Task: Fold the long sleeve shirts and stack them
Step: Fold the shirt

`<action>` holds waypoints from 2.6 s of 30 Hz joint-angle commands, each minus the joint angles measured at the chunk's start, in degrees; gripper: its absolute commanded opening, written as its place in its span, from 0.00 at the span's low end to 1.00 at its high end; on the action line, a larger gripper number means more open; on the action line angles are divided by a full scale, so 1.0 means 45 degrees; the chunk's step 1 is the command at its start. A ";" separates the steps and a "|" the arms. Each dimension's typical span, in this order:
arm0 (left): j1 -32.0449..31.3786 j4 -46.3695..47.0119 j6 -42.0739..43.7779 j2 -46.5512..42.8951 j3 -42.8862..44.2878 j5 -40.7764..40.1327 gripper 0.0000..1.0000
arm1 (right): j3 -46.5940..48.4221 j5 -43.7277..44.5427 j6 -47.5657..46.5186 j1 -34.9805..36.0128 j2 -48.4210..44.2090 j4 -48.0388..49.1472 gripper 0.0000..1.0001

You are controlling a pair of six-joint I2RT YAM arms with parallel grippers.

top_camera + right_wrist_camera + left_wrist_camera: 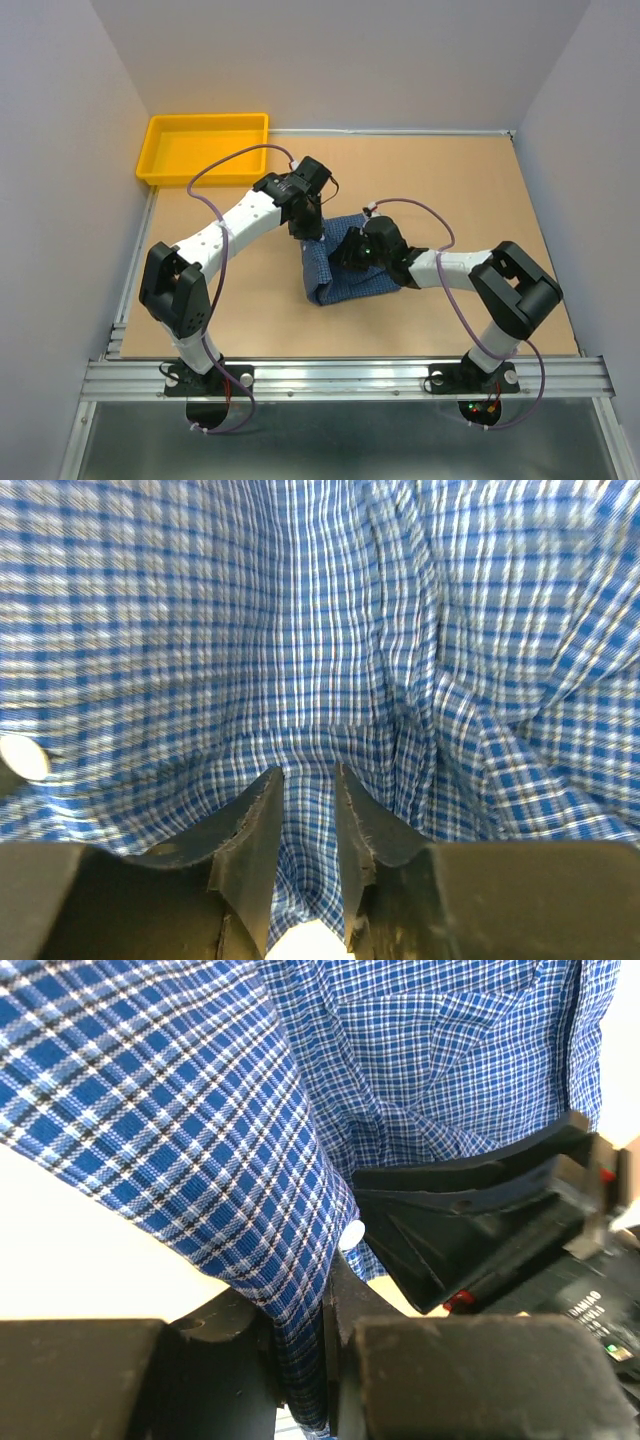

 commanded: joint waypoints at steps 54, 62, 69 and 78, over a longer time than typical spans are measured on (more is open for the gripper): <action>-0.2006 -0.1471 0.0696 0.3528 0.4023 -0.0253 0.11 | -0.3989 -0.0399 0.1498 -0.0849 -0.1694 -0.0024 0.22; -0.2064 -0.1374 0.0442 0.4720 0.4785 -0.0273 0.10 | -0.4185 -0.0557 0.1753 -0.0868 -0.1224 0.0563 0.18; -0.2552 -0.1529 0.0617 0.5403 0.5371 -0.0253 0.09 | -0.4185 -0.0537 0.1773 -0.0868 -0.1165 0.0563 0.18; -0.3431 -0.1706 0.1594 0.5932 0.5899 -0.1210 0.05 | -0.4166 -0.0537 0.1734 -0.0868 -0.1106 0.0602 0.18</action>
